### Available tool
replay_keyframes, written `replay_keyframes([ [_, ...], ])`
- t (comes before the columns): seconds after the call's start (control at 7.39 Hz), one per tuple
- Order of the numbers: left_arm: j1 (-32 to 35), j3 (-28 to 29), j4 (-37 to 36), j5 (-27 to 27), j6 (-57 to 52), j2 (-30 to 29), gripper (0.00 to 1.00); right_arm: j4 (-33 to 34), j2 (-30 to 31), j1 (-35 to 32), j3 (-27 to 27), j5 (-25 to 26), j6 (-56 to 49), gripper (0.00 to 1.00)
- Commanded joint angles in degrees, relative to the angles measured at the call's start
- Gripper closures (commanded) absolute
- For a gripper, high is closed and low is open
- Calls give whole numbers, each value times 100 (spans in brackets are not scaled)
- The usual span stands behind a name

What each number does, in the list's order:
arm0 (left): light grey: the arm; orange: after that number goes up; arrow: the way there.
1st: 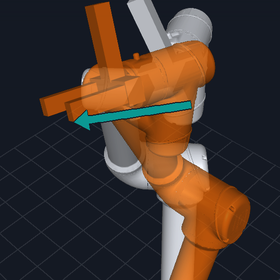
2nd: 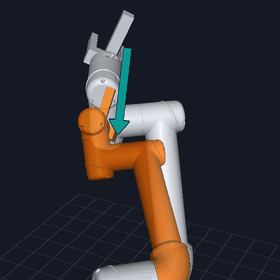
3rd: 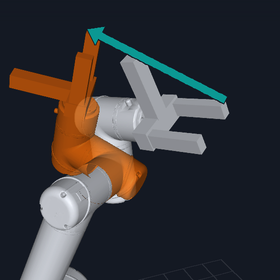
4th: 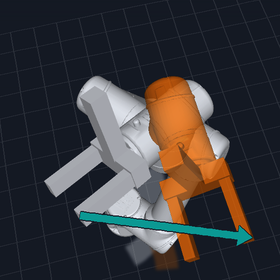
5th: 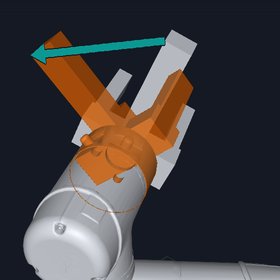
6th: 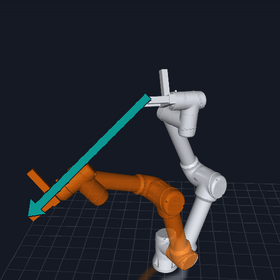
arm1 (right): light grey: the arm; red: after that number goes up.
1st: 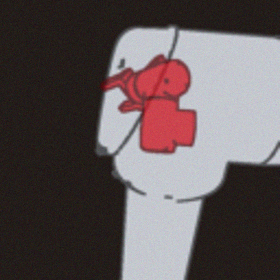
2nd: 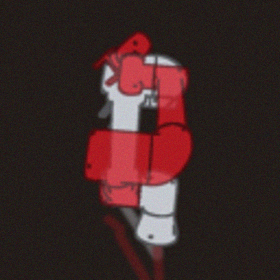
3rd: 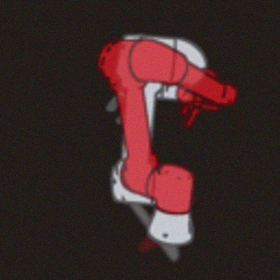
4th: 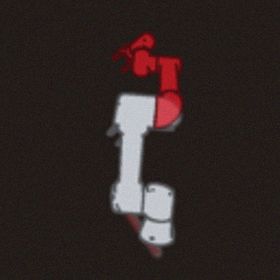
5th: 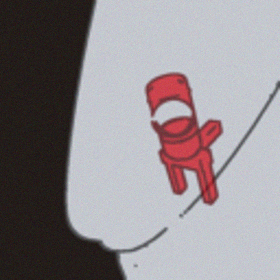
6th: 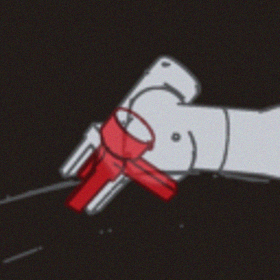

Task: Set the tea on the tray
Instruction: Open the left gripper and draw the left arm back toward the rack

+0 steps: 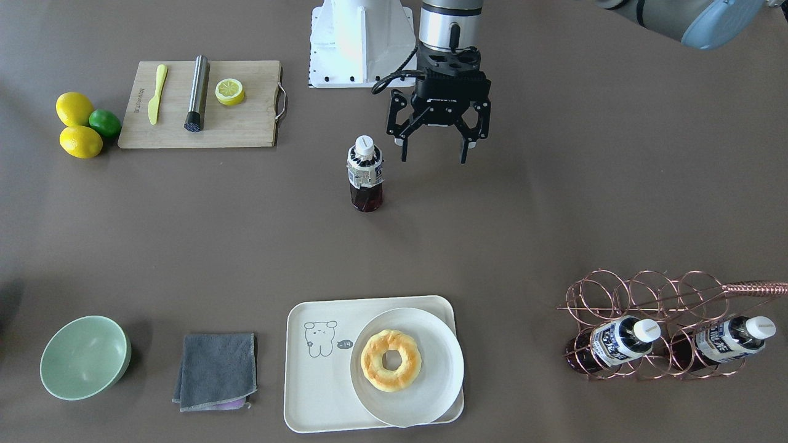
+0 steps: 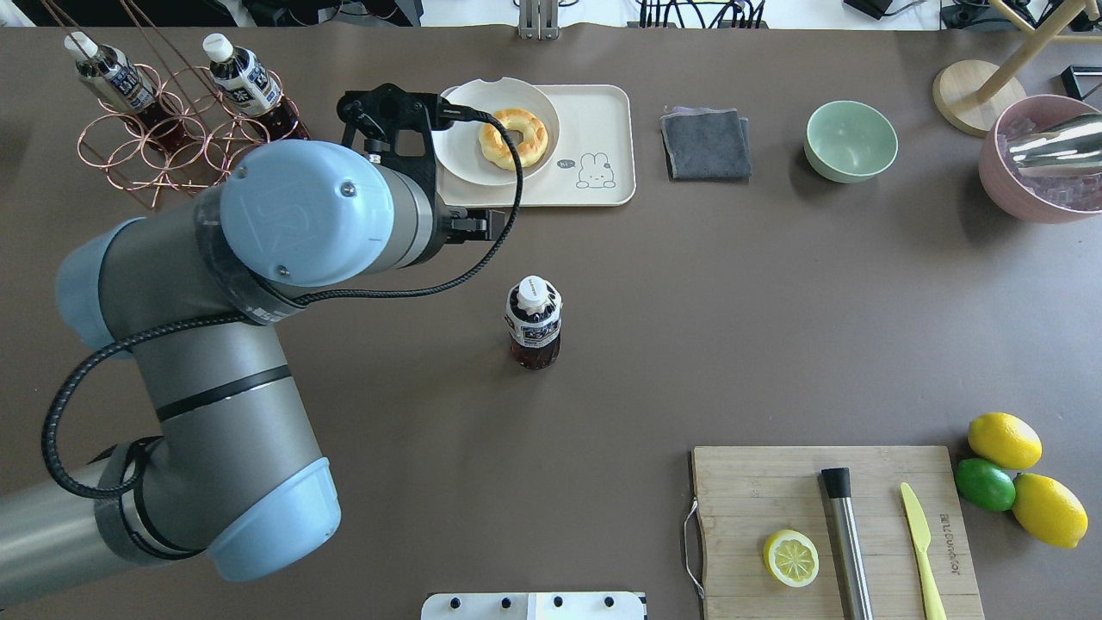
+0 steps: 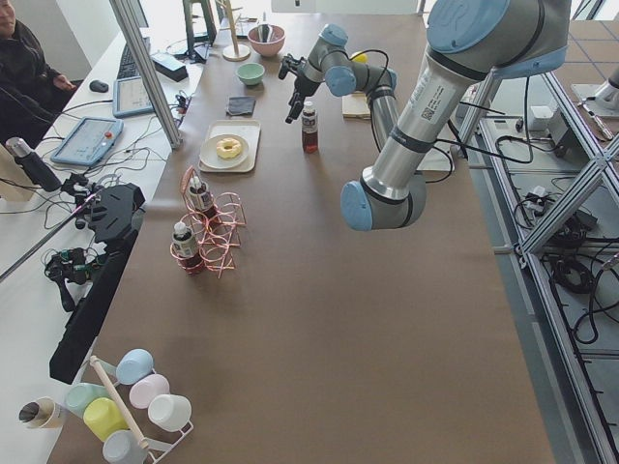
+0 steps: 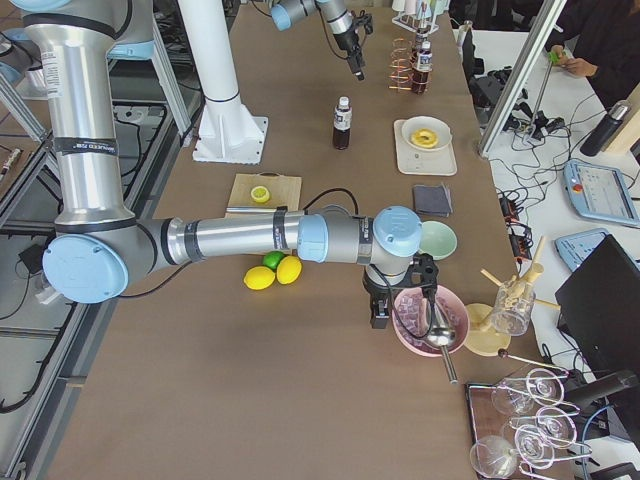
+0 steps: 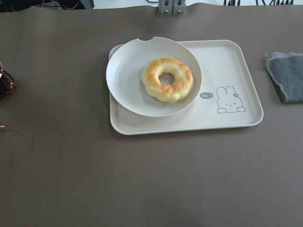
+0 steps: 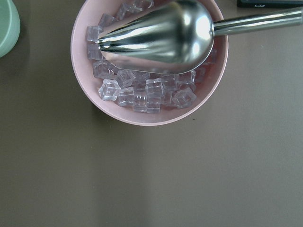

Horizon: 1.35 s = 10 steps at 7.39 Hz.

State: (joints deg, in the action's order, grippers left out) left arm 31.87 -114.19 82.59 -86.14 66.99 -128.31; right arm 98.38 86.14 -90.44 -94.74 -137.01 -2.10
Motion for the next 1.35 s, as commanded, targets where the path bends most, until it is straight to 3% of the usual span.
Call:
replay_keyframes([
  [0.0, 416, -43, 1218, 0, -37, 953, 3, -11, -202, 87, -27, -19, 373, 0],
  [0.54, 1355, 99, 1890, -612, -537, 1876, 3, -12, -527, 412, -71, -36, 823, 0],
  [0.95, 3013, 335, 1857, -3234, -2517, 2930, 3, -12, -537, 859, -429, -19, 1394, 0],
  [1.22, 3945, 633, 1588, -3784, -3768, 3206, 3, -12, -772, 1298, -606, -28, 2095, 0],
])
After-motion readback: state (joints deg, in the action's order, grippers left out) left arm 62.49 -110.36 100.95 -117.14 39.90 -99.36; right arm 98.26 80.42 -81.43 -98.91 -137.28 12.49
